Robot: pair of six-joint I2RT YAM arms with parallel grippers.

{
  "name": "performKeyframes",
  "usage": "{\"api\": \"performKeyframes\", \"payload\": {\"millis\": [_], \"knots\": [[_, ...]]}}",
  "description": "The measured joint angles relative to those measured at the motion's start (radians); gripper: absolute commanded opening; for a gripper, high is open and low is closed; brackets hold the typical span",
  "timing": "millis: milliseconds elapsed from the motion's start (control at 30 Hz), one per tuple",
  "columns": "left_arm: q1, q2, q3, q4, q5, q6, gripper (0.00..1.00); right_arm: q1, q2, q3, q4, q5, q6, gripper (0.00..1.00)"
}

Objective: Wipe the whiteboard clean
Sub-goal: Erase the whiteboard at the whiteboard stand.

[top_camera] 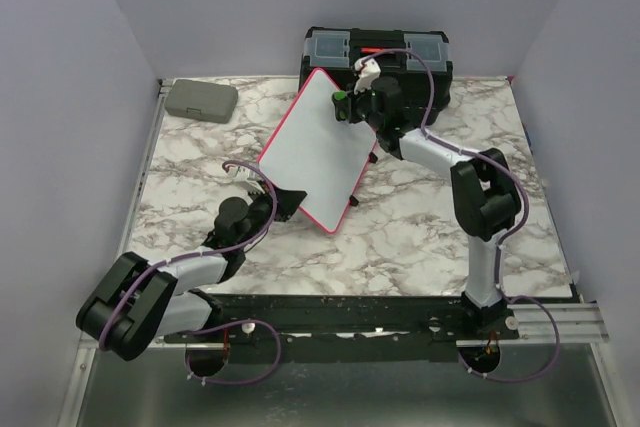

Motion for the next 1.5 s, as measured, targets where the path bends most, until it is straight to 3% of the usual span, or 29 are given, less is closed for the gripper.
{"api": "performKeyframes", "payload": {"millis": [133,367,667,867,1167,1500], "knots": [[0.006,-0.004,0.000,-0.002,0.011,0.003,0.00,-0.009,-0.047,-0.130,0.060,-0.029,-0.061,0.01],[0.016,-0.005,0.000,-0.006,0.023,0.010,0.00,0.010,-0.183,-0.365,0.081,-0.210,-0.143,0.01],[0.027,-0.006,0.000,-0.021,0.023,0.018,0.00,0.182,-0.271,-0.392,0.050,-0.449,-0.177,0.01],[0.035,-0.013,0.005,-0.044,0.023,0.018,0.00,0.067,-0.183,-0.327,0.069,-0.566,-0.117,0.01],[0.031,-0.017,0.008,-0.042,0.038,0.030,0.00,-0.180,-0.042,-0.332,0.131,-0.504,-0.134,0.01],[0.031,-0.019,0.011,-0.044,0.047,0.048,0.00,-0.182,-0.029,-0.330,0.127,-0.423,-0.051,0.01]]}}
